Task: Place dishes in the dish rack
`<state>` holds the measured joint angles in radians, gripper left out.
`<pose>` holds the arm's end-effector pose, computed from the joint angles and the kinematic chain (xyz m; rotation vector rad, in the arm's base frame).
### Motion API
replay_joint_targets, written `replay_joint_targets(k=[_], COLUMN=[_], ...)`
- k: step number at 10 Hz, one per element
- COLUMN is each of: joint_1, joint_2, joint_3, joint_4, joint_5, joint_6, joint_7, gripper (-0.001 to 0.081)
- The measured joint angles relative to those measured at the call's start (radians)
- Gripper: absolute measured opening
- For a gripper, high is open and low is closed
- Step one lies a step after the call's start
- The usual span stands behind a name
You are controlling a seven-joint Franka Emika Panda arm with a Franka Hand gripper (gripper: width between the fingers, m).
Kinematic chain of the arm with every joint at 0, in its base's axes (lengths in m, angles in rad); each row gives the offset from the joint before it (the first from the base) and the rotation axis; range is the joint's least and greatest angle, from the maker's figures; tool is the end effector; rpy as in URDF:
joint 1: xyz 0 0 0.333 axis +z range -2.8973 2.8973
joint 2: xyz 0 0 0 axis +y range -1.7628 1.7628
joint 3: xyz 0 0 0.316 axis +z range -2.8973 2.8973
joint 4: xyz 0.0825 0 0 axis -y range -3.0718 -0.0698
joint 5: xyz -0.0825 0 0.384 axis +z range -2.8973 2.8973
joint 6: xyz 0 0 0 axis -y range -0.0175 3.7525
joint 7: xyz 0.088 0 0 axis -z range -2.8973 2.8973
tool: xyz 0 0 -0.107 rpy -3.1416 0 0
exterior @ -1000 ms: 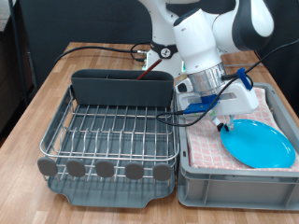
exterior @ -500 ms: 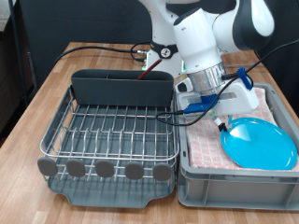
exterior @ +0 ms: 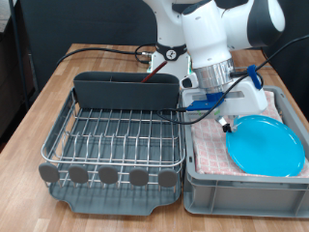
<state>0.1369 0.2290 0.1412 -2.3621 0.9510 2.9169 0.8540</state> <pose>0.5125 0.0946 0.2507 -1.9677 1.8078 -0.0458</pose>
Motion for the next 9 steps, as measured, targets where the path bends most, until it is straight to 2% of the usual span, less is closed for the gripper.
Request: replay_joint_targets(k=[6, 9], joint_1=[0.005, 0.006], joint_2=[-0.107, -0.166], joint_3=[-0.077, -0.12], joint_4=[-0.034, -0.036], joint_5=[-0.26, -0.583], joint_6=[-0.093, -0.212], joint_7=[0.232, 0.537], gripper=[0.0025, 0.0025])
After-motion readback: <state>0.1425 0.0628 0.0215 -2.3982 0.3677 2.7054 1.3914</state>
